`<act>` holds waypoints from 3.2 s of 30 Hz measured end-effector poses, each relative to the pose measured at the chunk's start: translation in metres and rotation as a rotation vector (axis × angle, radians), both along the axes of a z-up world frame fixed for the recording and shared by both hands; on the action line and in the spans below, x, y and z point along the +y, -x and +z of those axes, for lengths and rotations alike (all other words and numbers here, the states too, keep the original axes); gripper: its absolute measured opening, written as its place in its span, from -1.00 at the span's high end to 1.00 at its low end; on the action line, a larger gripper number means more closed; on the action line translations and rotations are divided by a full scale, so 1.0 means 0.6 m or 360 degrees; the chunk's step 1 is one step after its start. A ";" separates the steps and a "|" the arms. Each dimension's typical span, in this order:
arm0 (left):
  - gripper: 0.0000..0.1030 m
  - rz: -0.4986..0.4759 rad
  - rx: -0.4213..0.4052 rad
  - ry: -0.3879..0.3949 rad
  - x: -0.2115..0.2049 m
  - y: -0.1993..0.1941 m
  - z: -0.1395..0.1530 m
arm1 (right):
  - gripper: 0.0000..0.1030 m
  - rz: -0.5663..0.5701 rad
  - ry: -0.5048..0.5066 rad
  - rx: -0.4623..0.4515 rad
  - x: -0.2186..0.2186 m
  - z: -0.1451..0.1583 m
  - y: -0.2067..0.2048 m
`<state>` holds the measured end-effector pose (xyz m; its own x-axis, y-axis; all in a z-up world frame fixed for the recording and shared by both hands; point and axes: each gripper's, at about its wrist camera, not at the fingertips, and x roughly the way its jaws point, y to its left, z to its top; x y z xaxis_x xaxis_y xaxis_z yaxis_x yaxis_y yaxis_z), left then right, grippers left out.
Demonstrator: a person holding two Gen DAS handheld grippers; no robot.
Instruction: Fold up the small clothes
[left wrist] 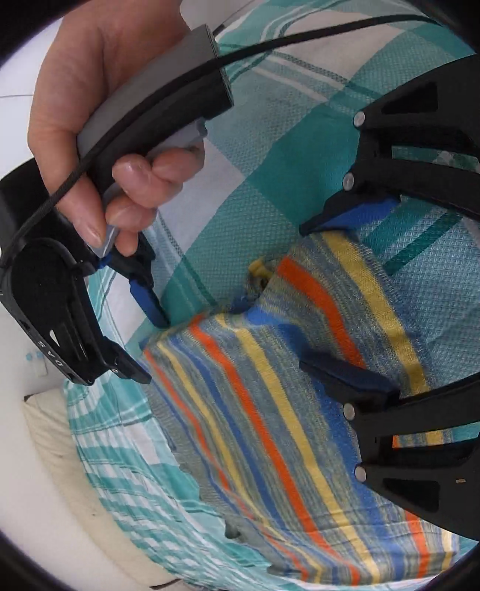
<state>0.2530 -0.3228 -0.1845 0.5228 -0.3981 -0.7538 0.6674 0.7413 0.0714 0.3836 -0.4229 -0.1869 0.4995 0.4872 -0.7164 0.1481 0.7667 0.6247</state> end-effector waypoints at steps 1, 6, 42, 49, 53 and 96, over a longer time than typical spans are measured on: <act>0.74 0.0025 -0.0011 -0.0013 0.004 0.000 0.003 | 0.19 -0.0015 -0.0024 0.0009 0.006 -0.008 -0.015; 0.81 0.0185 0.0097 0.0351 0.122 -0.010 0.064 | 0.83 -0.0028 0.0168 -0.0058 0.061 0.027 -0.052; -0.25 0.1360 0.0387 0.0365 0.630 -0.068 0.015 | 0.03 0.0891 0.0956 -0.0342 0.540 -0.004 0.176; -0.73 0.1218 0.0342 0.0263 0.634 0.071 0.025 | -0.46 0.0592 0.0913 -0.0417 0.506 0.046 0.313; -0.73 0.1068 0.0350 0.0179 0.601 0.113 0.015 | -0.46 0.0485 0.0824 -0.0310 0.487 0.030 0.372; -0.49 0.0893 0.0342 0.0050 0.543 -0.049 0.065 | -0.36 0.0259 0.0680 -0.0077 0.388 0.076 0.140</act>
